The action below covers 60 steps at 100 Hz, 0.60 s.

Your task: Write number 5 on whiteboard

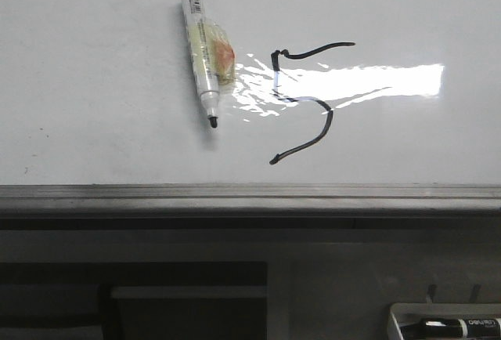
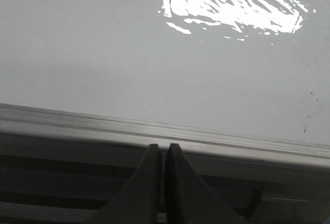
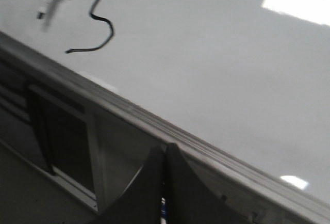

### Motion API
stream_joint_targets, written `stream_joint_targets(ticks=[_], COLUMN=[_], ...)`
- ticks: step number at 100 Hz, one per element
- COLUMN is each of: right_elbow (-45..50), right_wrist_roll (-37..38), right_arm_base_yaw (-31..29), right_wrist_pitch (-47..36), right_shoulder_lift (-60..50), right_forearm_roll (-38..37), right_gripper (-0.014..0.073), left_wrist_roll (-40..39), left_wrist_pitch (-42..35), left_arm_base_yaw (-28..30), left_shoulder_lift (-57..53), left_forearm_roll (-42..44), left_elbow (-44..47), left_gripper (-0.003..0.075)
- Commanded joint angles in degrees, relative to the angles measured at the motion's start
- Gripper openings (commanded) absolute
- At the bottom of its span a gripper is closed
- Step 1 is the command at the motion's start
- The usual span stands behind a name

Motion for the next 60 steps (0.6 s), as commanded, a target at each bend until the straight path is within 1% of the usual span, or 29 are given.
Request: stream_joint_targets(ticks=[1, 13, 20, 27, 30, 33, 39, 57, 60], right_elbow=[2.3, 7.8, 10.9, 13.8, 14.6, 14.4, 14.4, 14.4, 14.4], right_wrist_roll=[2.1, 2.1, 2.1, 2.1, 2.1, 2.1, 2.1, 2.1, 2.1], right_arm_base_yaw=[-6.3, -17.5, -22.4, -25.9, -26.8, -27.5, -28.5, -29.0, -29.1], right_wrist_pitch=[-10.1, -13.8, -15.2, -16.7, -17.0, -14.0, -14.2, -10.5, -10.7], right_shoulder_lift=[0.5, 0.5, 0.5, 0.5, 0.4, 0.3, -0.6, -7.8, -7.4], right_forearm_roll=[-1.2, 1.9, 3.7, 4.5, 4.7, 4.9, 4.9, 4.9, 4.9], right_gripper=[-0.0046, -0.0046, -0.0046, -0.0046, -0.0046, -0.0046, -0.0046, -0.0046, -0.0046], left_wrist_roll=[0.1, 0.1, 0.1, 0.1, 0.1, 0.1, 0.1, 0.1, 0.1], left_wrist_pitch=[-2.7, -2.7, -2.7, -2.7, -2.7, -2.7, -2.7, -2.7, -2.8], left_arm_base_yaw=[0.2, 0.2, 0.2, 0.2, 0.2, 0.2, 0.2, 0.2, 0.2], left_shoulder_lift=[-1.5, -1.5, -1.5, -1.5, -1.5, -1.5, -1.5, -1.5, -1.5], left_forearm_roll=[-0.7, -0.7, -0.7, -0.7, -0.7, -0.7, -0.7, -0.7, -0.7], left_elbow=[0.9, 0.9, 0.9, 0.9, 0.9, 0.9, 0.9, 0.9, 0.9], left_gripper=[-0.0020, -0.0020, -0.0020, -0.0020, -0.0020, -0.0020, -0.0020, -0.0020, -0.0020])
